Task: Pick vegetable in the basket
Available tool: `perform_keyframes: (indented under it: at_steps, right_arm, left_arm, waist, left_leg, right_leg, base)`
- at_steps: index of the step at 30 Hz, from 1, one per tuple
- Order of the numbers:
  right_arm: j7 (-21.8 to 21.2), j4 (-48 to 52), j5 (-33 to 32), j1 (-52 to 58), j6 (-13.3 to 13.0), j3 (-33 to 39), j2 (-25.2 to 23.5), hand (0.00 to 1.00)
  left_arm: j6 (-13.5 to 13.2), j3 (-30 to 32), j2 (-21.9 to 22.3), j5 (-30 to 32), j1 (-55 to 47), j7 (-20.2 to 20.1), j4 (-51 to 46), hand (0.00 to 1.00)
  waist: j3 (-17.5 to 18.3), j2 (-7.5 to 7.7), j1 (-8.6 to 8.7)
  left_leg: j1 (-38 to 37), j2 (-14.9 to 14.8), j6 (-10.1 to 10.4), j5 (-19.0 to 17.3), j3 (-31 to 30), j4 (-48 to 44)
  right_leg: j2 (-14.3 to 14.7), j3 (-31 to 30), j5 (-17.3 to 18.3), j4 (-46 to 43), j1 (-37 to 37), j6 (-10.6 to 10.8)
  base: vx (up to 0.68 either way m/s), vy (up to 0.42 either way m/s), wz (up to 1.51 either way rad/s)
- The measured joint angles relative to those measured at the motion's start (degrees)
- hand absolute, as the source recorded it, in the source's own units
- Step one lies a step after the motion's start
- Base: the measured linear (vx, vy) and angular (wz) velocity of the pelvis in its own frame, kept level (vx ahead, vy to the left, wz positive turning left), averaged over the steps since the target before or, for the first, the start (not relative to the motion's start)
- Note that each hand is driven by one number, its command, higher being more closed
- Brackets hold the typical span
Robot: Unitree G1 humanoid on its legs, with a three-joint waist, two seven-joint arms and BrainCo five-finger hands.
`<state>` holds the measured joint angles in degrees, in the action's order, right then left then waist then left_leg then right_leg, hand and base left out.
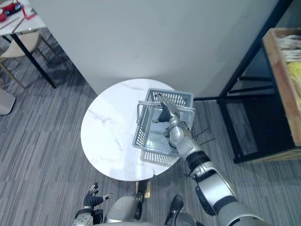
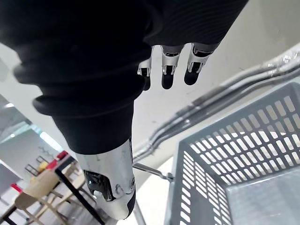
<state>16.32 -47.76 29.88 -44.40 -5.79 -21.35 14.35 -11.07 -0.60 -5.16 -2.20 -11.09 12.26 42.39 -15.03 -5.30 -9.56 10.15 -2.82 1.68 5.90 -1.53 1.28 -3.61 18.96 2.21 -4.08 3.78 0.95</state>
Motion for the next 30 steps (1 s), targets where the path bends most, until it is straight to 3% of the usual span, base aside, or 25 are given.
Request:
perform_keyframes:
  at_steps: [2, 4, 5, 11, 17, 25, 30]
  right_arm:
    - [0.6, -3.9, 0.0, -3.8, 0.8, 1.1, 2.1, 0.00]
    - [1.2, -7.4, 0.0, -7.8, 1.4, 1.3, 3.9, 0.00]
    - [1.2, -8.4, 0.0, -8.6, 1.5, 1.4, 4.5, 1.00]
    - [2.2, -12.2, 0.2, -11.6, 2.4, 3.5, 8.3, 1.00]
    - [2.4, -8.6, -1.3, -10.7, 3.1, 3.7, 9.3, 1.00]
    - [2.3, 18.0, -5.3, 12.4, 3.9, 11.8, 8.9, 1.00]
    - [0.7, 33.7, -11.1, 31.5, 2.4, 18.8, 5.2, 1.00]
  left_arm:
    - [-0.9, 0.0, -0.5, -0.6, 0.6, 0.3, -0.7, 0.00]
    - [-1.3, -0.3, -1.1, -2.0, 1.2, 0.4, -1.0, 0.00]
    - [-1.4, -0.7, -1.2, -2.3, 1.3, 0.3, -1.4, 0.00]
    - [-2.3, -2.7, -1.5, -4.7, 2.1, 0.3, -2.5, 0.00]
    - [-2.9, -3.9, -1.6, -5.0, 3.6, 0.3, -2.5, 0.00]
    - [-1.9, -3.4, -1.5, -4.8, 3.6, 0.2, -4.3, 0.00]
    - [-0.5, -0.8, -1.9, -3.3, 3.2, -1.2, -5.2, 0.00]
  waist:
    - [-1.3, -0.01, -1.32]
    - [-2.7, 0.05, -1.48]
    - [-3.0, 0.01, -1.62]
    - [-3.3, -0.38, -2.08]
    - [-3.9, -0.32, -1.56]
    - [-4.1, 0.71, 2.03]
    - [-2.5, 3.23, 5.33]
  left_leg:
    - [1.7, -0.1, 0.1, 1.0, -0.5, 0.4]
    - [2.5, -0.1, 0.3, 1.5, -1.6, 0.5]
    - [2.8, -0.1, 0.3, 1.7, -1.7, 0.6]
    - [4.0, -0.1, 0.7, 3.3, -3.3, 2.7]
    - [4.0, -0.3, 0.9, 3.4, -3.8, 3.3]
    - [0.7, 0.3, 0.9, 3.5, -2.6, 4.0]
    - [-2.7, 0.7, 1.0, 3.3, 0.3, 4.1]
  right_leg:
    - [0.3, 0.0, -0.1, -0.4, 1.8, -0.2]
    - [0.3, 0.0, 0.2, -0.9, 2.6, -0.5]
    - [0.4, 0.0, 0.2, -0.9, 2.8, -0.5]
    - [0.4, 0.7, 1.3, -1.9, 4.9, -0.8]
    - [0.5, 0.6, 2.0, -3.1, 5.6, -0.9]
    - [-0.1, -1.8, 2.0, -2.8, 3.2, -0.4]
    - [-0.4, -5.1, 2.0, -2.6, 1.3, 0.0]
  base:
    - [0.03, -0.024, 0.10]
    - [0.05, -0.034, 0.17]
    - [0.04, -0.029, 0.15]
    - [0.04, -0.027, 0.12]
    - [0.00, -0.011, 0.02]
    - [0.04, 0.001, -0.08]
    - [0.01, 0.005, -0.29]
